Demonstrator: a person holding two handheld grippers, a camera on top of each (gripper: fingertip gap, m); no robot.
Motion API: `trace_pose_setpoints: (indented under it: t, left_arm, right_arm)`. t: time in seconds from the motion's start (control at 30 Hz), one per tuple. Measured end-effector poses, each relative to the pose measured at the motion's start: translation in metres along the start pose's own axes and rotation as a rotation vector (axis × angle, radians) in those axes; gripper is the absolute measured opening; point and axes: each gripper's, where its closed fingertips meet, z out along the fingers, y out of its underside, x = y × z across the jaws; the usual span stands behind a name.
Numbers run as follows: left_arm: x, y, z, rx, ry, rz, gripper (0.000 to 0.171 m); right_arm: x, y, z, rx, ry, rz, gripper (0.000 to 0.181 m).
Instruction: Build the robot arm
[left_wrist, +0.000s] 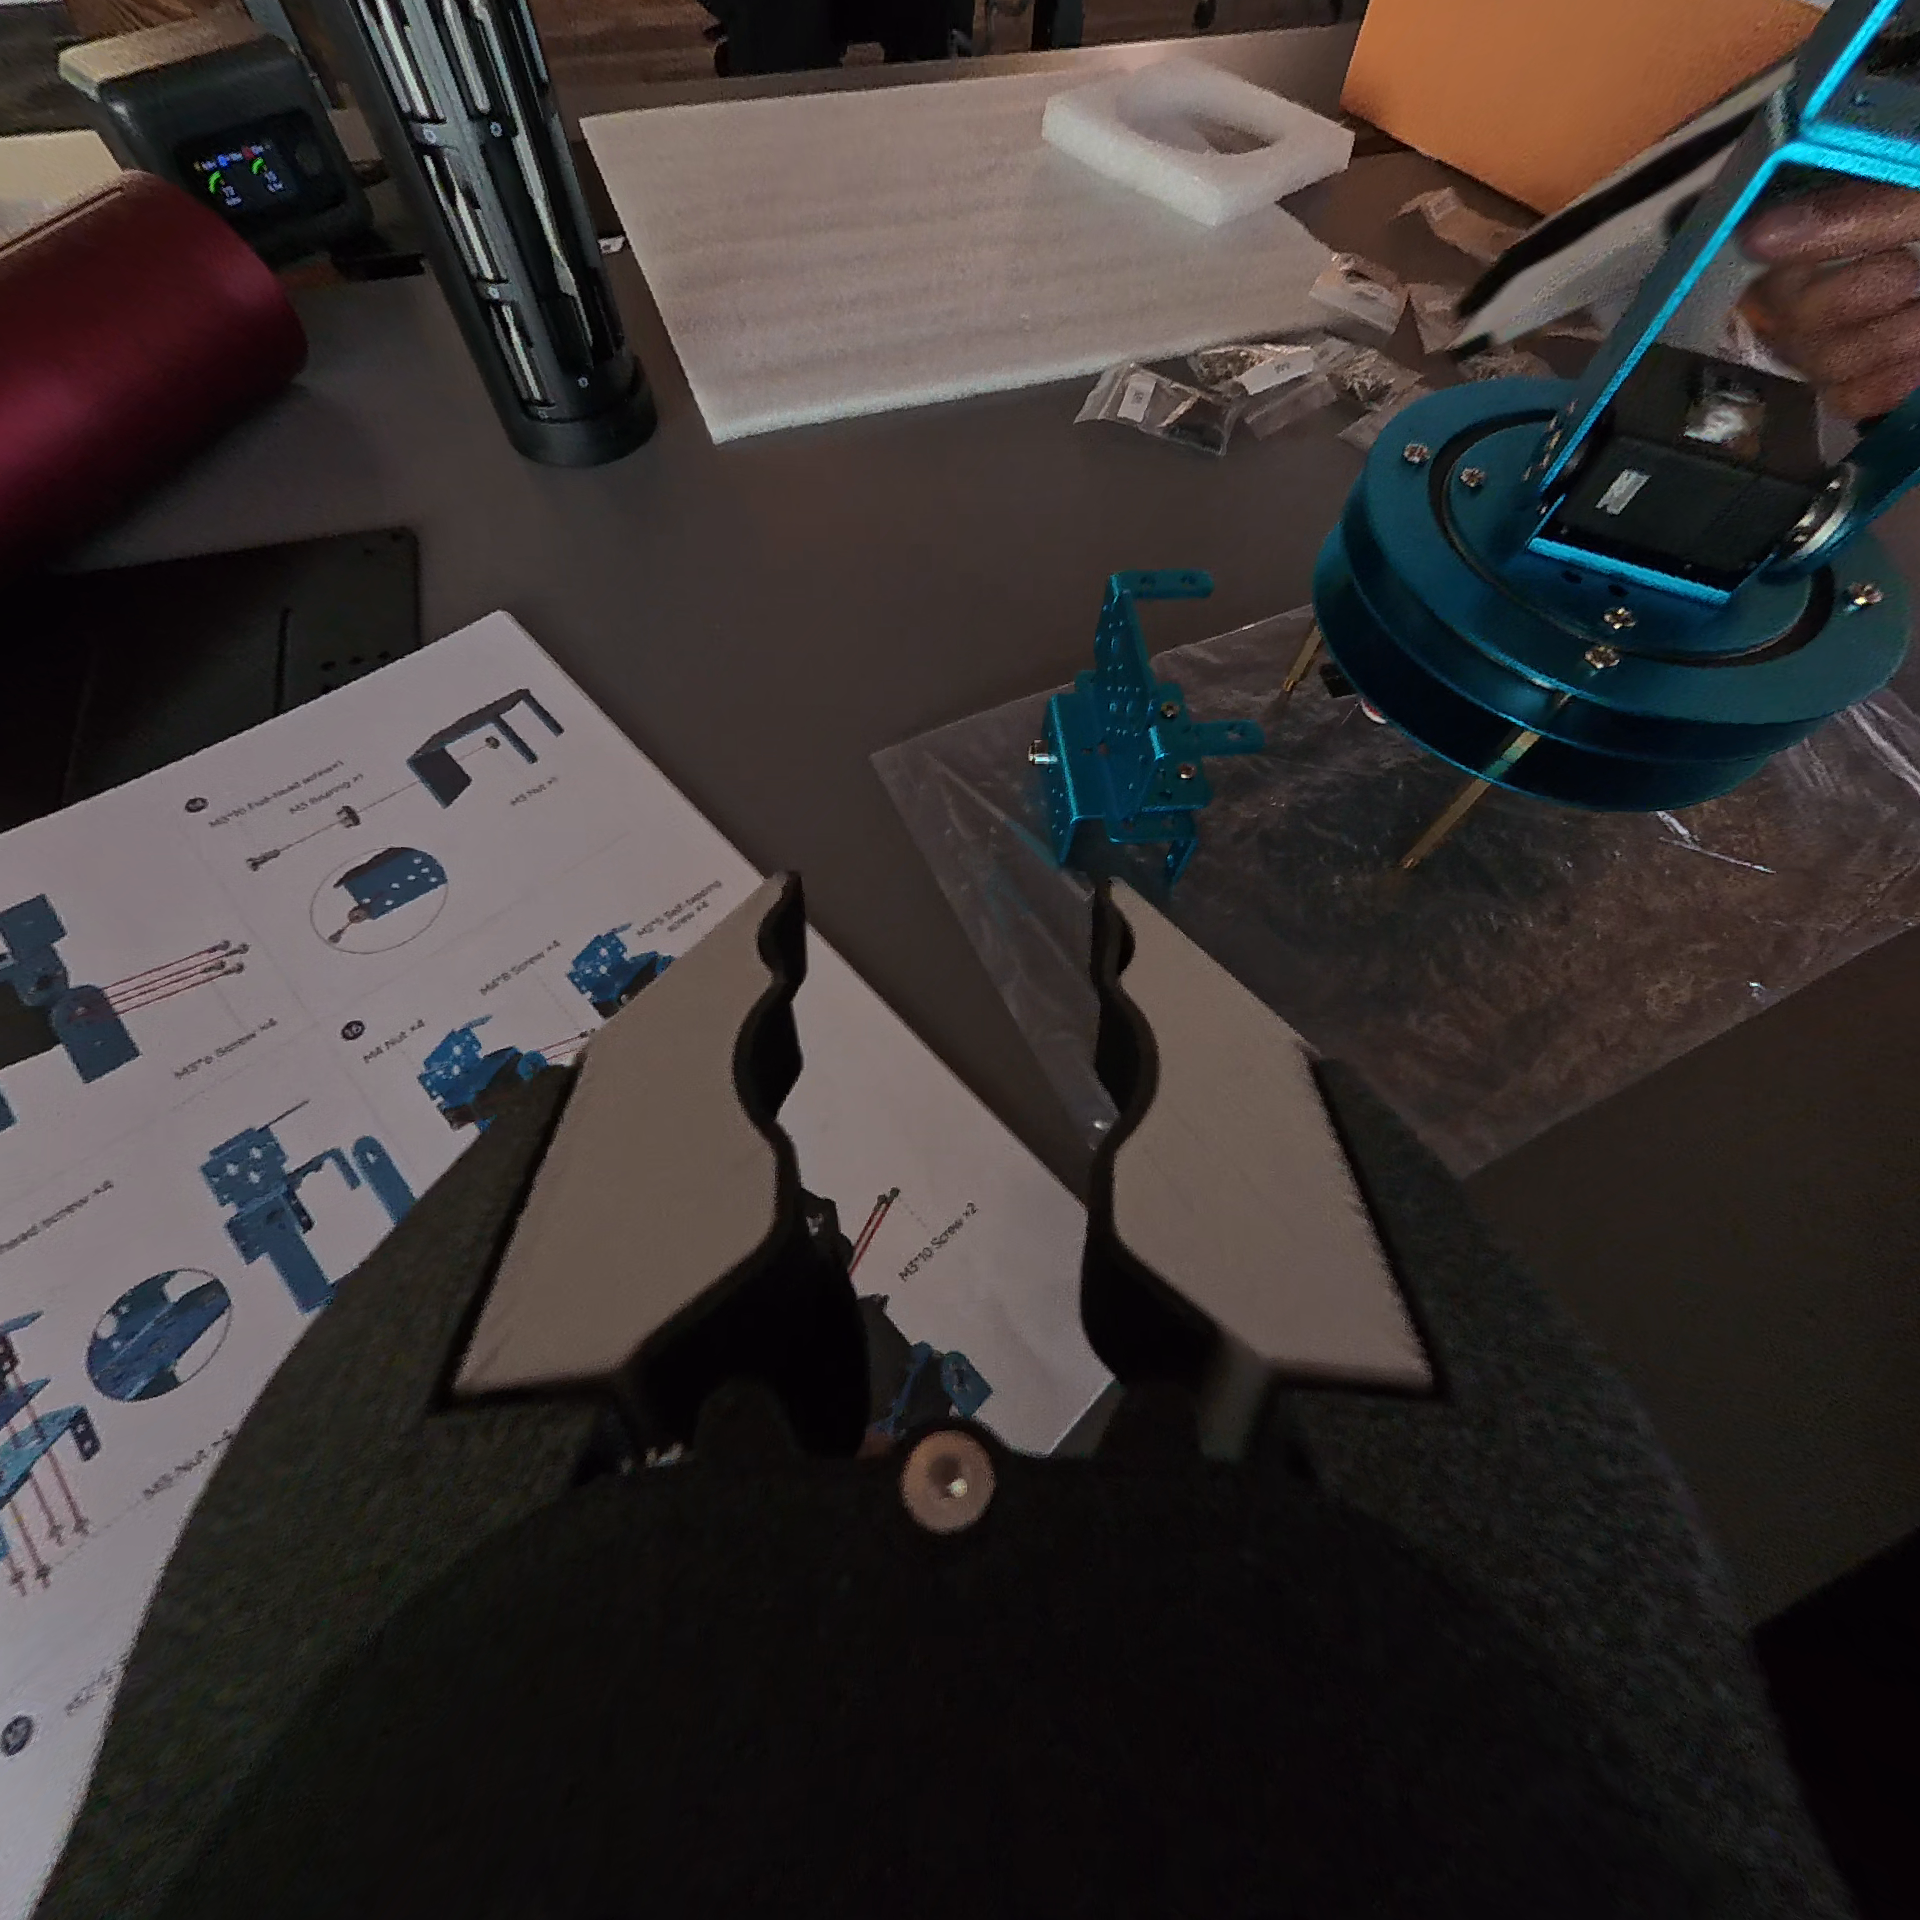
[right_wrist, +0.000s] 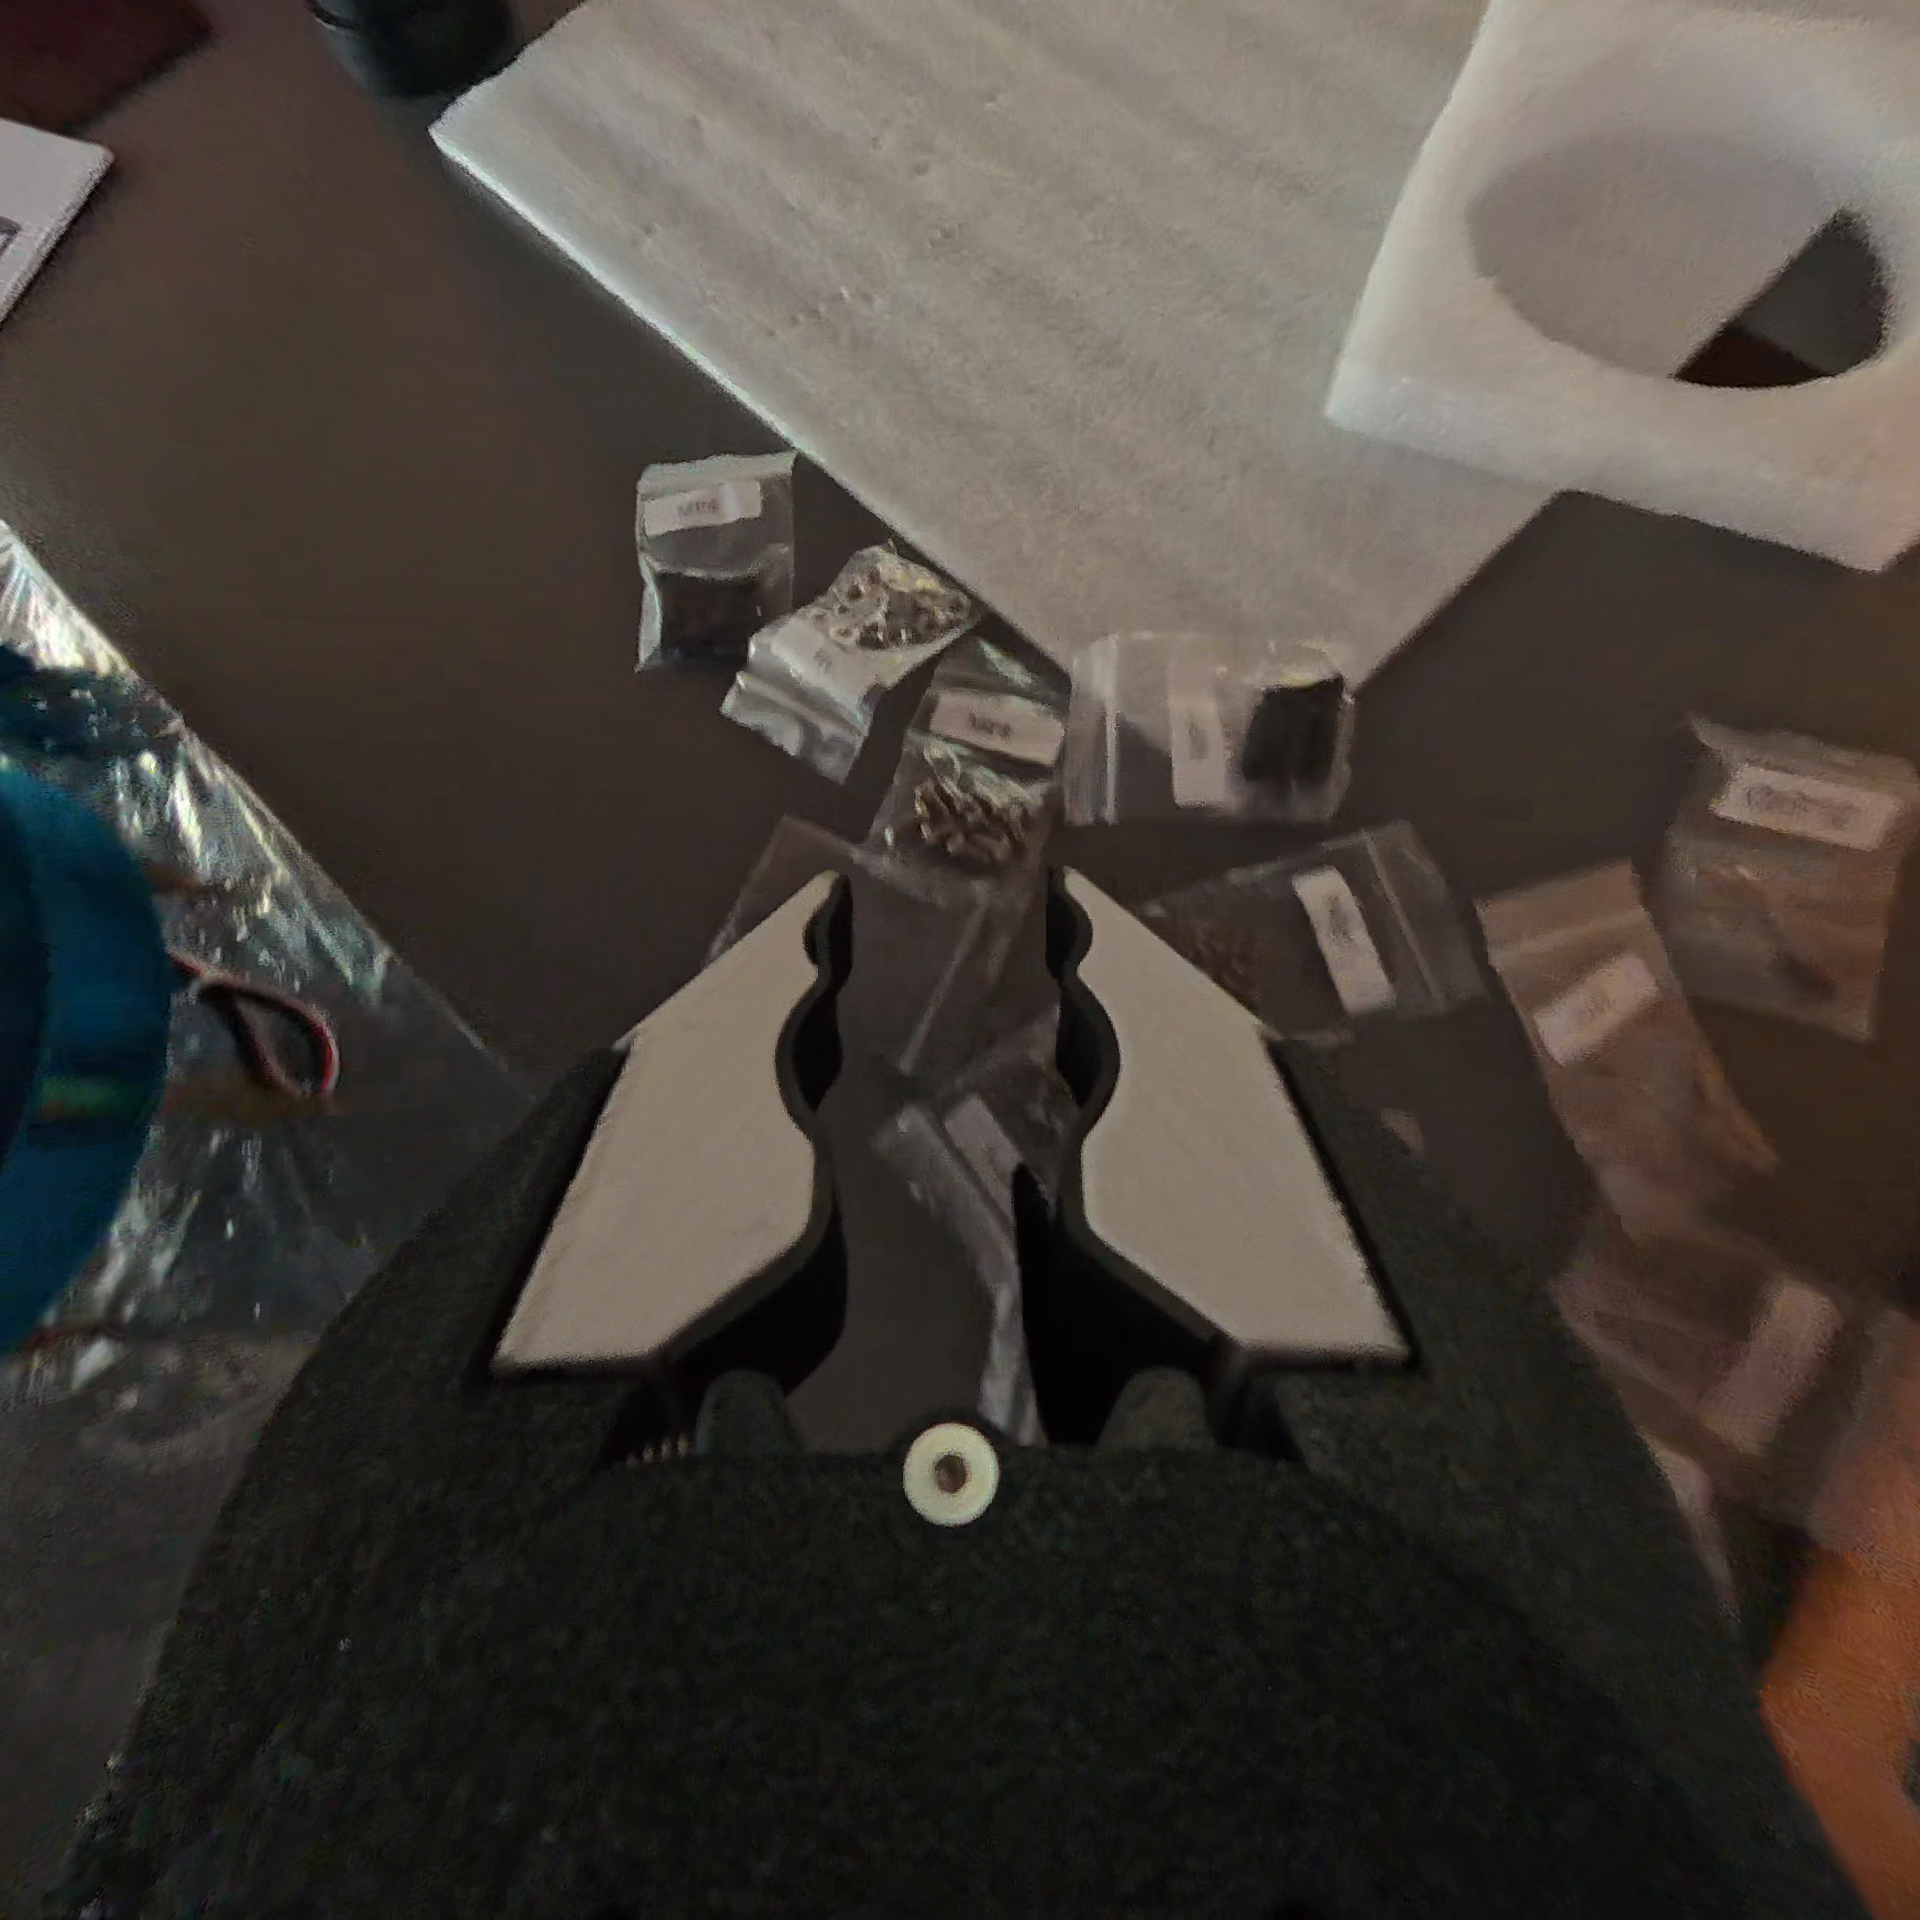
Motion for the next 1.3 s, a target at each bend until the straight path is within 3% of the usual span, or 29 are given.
trace_pose_setpoints:
  t: [0.17,0.53,0.73,0.93,1.03,1.1,1.3]
  left_arm:
    - [-0.008,0.007,-0.013,0.008,-0.03,-0.026,0.055]
    - [-0.017,0.01,-0.029,0.021,-0.045,-0.037,0.055]
    - [-0.008,0.012,-0.034,0.026,-0.027,-0.041,0.055]
    - [0.004,0.015,-0.036,0.036,-0.005,-0.044,0.055]
    - [0.013,0.017,-0.035,0.035,0.01,-0.038,0.055]
    - [0.019,0.019,-0.035,0.034,0.018,-0.031,0.055]
    - [0.033,0.021,-0.044,0.042,0.034,-0.026,0.055]
  right_arm:
    - [0.004,-0.001,0.031,-0.085,0.078,-0.022,0.032]
    - [-0.006,0.003,0.019,-0.061,0.138,-0.143,0.005]
    - [-0.039,0.005,-0.044,0.047,0.132,-0.237,0.005]
    - [-0.102,0.074,-0.108,0.042,0.036,-0.184,0.005]
    - [-0.115,0.121,-0.11,-0.029,0.033,-0.106,0.011]
    - [-0.118,0.14,-0.108,-0.064,0.033,-0.085,0.037]
    - [-0.124,0.114,-0.093,0.013,-0.011,-0.088,0.055]
